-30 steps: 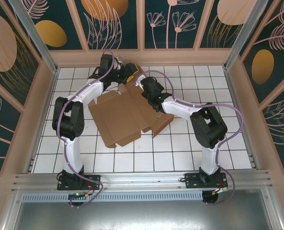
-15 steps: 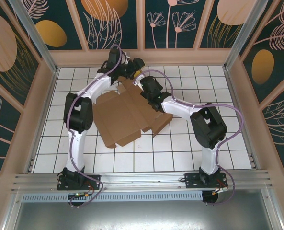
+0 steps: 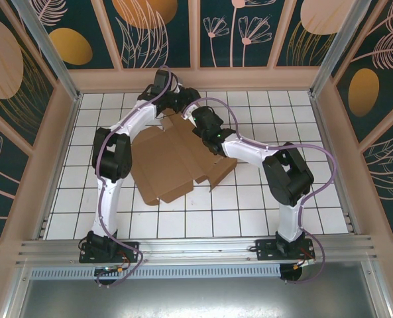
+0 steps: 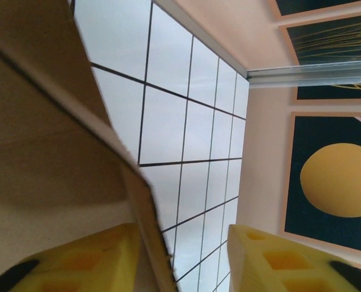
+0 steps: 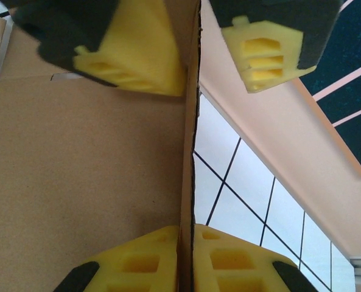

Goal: Fold the paper box

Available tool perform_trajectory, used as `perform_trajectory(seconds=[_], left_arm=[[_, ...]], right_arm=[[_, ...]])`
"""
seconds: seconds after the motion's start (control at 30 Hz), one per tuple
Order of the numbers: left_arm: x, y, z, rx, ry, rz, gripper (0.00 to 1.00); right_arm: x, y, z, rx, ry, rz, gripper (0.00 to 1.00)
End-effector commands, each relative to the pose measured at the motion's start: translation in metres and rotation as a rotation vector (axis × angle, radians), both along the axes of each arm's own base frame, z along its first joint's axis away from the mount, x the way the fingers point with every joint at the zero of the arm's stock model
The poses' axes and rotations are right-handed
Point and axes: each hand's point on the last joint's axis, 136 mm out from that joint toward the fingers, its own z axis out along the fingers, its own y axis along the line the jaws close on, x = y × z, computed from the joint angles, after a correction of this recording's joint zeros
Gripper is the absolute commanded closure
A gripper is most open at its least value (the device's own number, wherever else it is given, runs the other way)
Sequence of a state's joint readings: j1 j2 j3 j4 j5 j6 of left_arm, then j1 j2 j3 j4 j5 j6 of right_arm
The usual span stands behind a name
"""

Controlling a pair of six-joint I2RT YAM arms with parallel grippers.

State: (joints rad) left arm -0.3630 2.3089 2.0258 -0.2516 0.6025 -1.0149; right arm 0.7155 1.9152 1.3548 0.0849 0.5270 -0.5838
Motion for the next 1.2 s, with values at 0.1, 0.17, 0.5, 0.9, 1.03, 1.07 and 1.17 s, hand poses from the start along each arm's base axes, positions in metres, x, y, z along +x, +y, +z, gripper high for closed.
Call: perform_trajectory(seconds=[0.1,0.17,0.5,0.9,1.03,1.07,1.17], left_arm=[[0.003,-0.005,-0.002,-0.013,-0.007,-0.024,0.79],[0.003,-0.006,-0.002,-0.026,-0.008,-0.026,0.89],[0.007,-0.001,0.009,-0.113,-0.012,0.021,1.0],[0.02,0.024,0.012,-0.288,0.03,0.193,1.0],[0.023,0.031,0.018,-0.297,0.022,0.213,1.0],[0.024,0.032,0.021,-0.298,0.016,0.217,1.0],[0.023,0.037,0.027,-0.299,0.008,0.227,1.0]], right_arm=[[-0.002,0.007,0.042,0.048,-0.092,0.014,0.87],[-0.003,0.007,0.044,0.05,-0.093,0.015,0.87],[-0.034,0.011,0.101,0.232,-0.11,0.065,0.49],[-0.159,0.088,-0.004,0.539,0.459,0.26,0.95],[-0.19,0.113,-0.066,0.469,0.624,0.253,0.96],[-0.195,0.117,-0.08,0.453,0.649,0.246,0.97],[-0.202,0.127,-0.113,0.397,0.712,0.218,0.98]])
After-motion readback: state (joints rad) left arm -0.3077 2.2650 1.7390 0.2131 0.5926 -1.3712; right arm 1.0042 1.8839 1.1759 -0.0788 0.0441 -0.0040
